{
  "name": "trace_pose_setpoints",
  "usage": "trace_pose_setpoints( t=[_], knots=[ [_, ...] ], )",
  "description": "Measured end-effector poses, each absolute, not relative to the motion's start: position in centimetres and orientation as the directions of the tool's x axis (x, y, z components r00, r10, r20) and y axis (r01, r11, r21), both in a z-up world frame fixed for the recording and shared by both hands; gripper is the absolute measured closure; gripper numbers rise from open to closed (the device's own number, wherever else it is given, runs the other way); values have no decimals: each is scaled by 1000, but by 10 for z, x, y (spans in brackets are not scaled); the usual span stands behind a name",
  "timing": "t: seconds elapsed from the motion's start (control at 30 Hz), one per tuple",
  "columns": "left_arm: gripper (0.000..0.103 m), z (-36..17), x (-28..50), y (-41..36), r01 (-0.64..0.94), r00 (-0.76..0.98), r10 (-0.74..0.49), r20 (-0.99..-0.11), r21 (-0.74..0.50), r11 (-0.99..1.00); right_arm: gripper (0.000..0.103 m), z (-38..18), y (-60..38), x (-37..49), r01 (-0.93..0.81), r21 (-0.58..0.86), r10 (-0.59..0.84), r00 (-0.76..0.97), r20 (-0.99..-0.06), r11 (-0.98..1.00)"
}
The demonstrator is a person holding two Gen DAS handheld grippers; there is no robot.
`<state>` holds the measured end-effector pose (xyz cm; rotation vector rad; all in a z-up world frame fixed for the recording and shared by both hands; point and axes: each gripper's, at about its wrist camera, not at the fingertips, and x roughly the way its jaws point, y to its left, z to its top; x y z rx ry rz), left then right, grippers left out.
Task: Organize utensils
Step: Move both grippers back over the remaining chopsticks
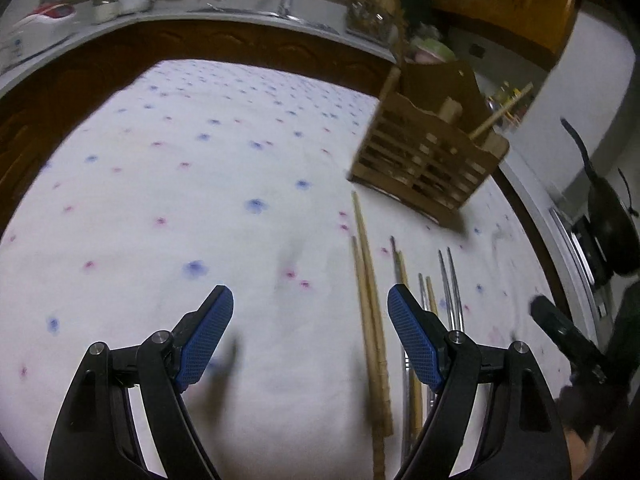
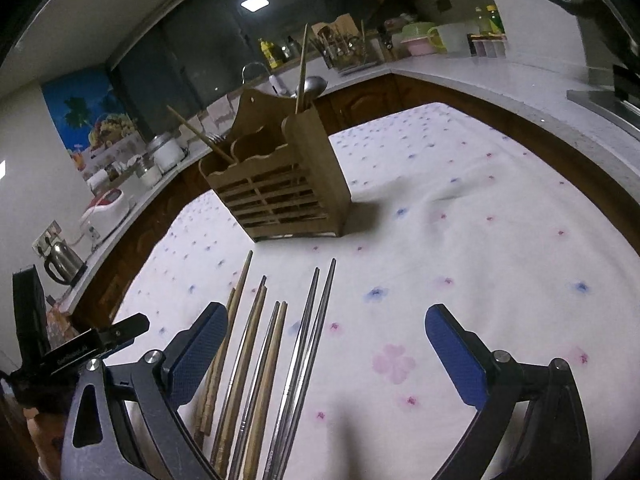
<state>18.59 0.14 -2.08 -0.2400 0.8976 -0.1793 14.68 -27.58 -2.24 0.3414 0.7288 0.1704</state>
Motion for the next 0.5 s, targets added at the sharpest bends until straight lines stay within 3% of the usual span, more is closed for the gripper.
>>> trace_pose_setpoints(
  t=[0.13, 0.27, 0.5],
  knots=[
    [23, -22, 204, -13, 104, 588, -269, -763, -258, 960, 30, -31, -269, 167, -39, 351, 280, 689, -669, 935],
    [52, -21, 231, -30, 149, 551, -282, -786, -240, 959, 54, -39, -263, 188, -41, 335, 278, 658, -700, 941],
    [63, -35, 275, -52, 185, 482, -292, -826, -230, 955, 72, -57, -255, 224, -29, 310, 267, 590, -762, 950]
  ],
)
